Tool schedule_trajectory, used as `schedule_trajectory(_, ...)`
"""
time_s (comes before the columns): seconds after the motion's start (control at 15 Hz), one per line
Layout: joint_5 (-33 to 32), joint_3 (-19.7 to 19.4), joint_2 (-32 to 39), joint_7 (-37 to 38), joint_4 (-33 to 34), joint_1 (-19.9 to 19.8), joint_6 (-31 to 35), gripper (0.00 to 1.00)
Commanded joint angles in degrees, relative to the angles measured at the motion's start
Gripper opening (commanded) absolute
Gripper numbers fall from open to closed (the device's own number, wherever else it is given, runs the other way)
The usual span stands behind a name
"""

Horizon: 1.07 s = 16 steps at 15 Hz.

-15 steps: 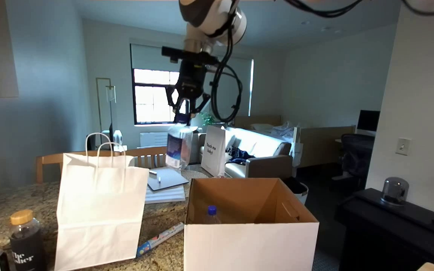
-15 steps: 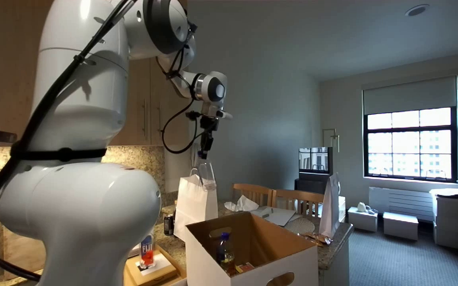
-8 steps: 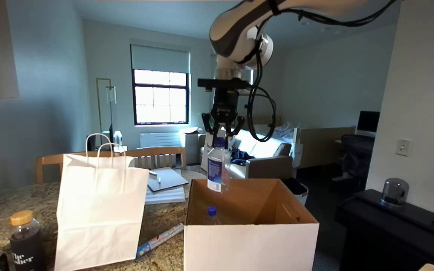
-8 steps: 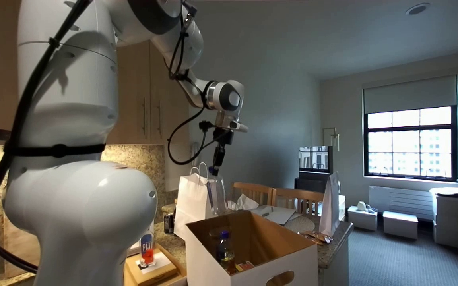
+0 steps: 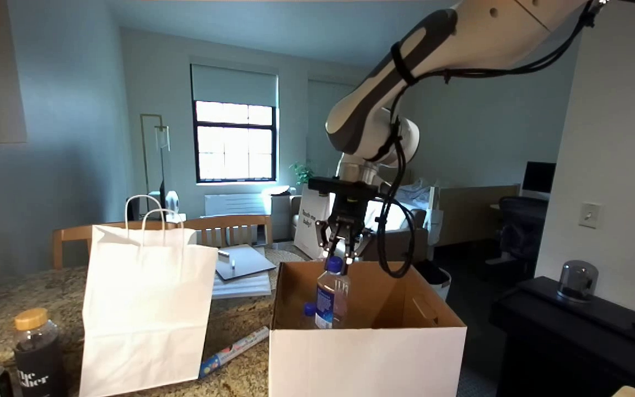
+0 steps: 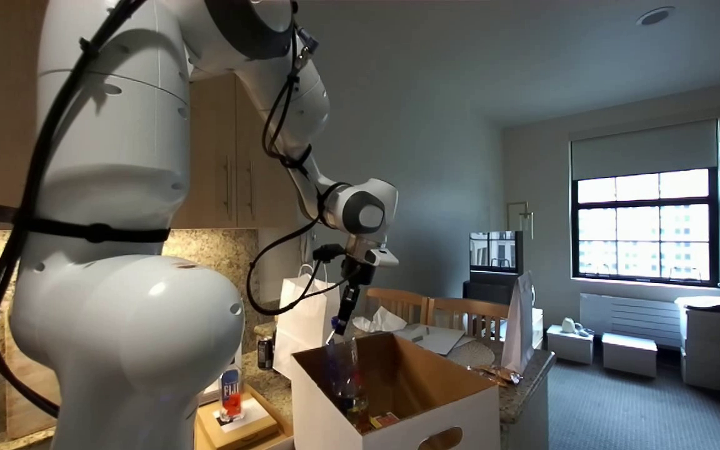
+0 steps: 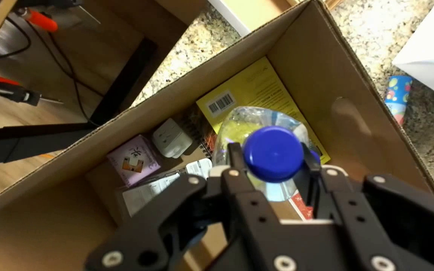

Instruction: Put the water bottles on the counter in the box

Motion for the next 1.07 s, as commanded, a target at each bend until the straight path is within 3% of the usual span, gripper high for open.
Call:
schedule_trajectory(0.0,7.7,0.9,0.6,-4.4,-3.1,-0.3,2.6,0.15)
schedule_trajectory(0.27,13.0,1.8,5.9,-6.1,-3.3,0.3,5.3,0.15)
schedule_trajectory(0.6,13.6,2.7,13.6,-5.3,-2.3,1.0,11.7,0.15)
schedule_trajectory(0.93,15.2,4.4,19.0,-6.1,0.4,1.3,13.0,0.15)
schedule_trajectory(1.0,15.4,4.5,19.3,-6.1,0.7,1.3,13.2,0.61)
